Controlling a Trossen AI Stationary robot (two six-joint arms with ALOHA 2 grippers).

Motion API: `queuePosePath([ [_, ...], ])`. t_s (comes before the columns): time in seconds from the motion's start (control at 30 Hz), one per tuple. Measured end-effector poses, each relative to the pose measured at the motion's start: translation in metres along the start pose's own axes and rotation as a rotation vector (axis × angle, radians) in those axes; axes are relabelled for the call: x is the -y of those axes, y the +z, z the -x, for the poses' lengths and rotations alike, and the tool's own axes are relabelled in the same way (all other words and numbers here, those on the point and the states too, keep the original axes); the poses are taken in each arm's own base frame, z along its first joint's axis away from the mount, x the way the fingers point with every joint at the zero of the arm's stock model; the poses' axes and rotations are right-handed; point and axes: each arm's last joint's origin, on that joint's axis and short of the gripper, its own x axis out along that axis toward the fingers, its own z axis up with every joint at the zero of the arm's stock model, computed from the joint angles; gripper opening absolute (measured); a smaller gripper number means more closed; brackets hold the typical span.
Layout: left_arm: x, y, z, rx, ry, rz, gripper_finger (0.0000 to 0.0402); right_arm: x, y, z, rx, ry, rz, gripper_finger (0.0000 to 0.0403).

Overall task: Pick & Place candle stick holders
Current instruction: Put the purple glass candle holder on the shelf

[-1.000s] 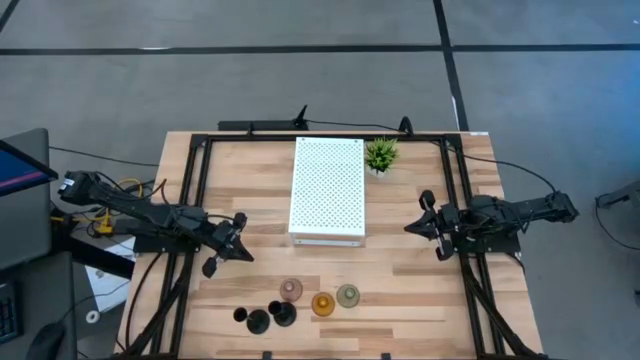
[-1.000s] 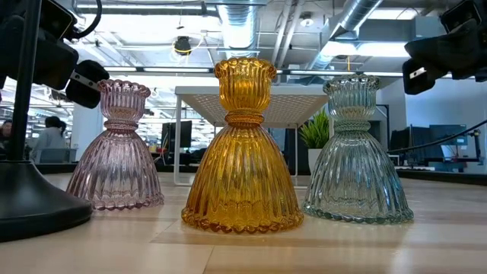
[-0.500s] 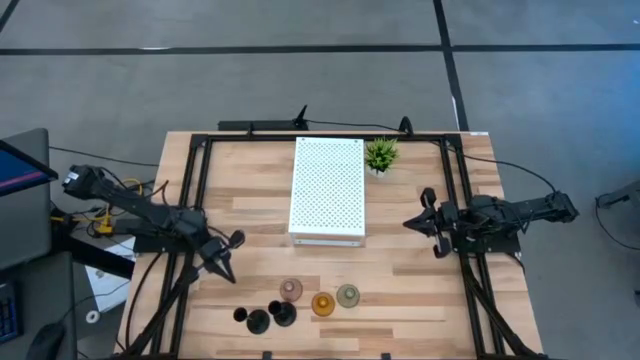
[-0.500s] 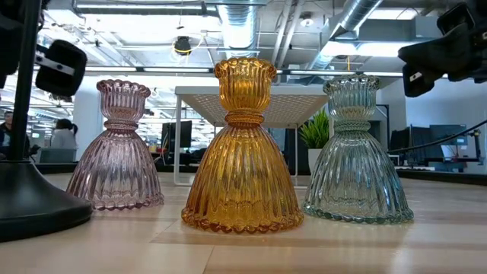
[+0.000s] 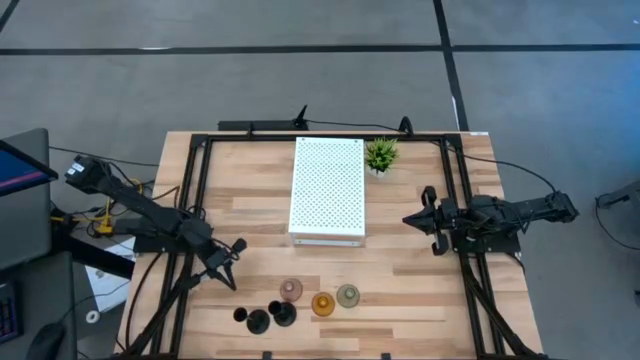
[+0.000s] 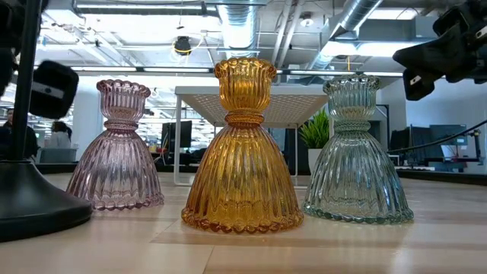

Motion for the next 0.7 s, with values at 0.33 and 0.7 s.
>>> queuePosePath([
  [0.33,-0.002,-0.002,-0.010,-0.002,-0.020,-0.001,0.0043,0.000,0.000,0.000,0.000,0.000,-0.065,0.0000],
  [0.7,0.003,0.007,-0.021,0.124,-0.078,-0.063,0.0102,0.000,0.000,0.000,0.000,-0.001,-0.066,0.0000],
])
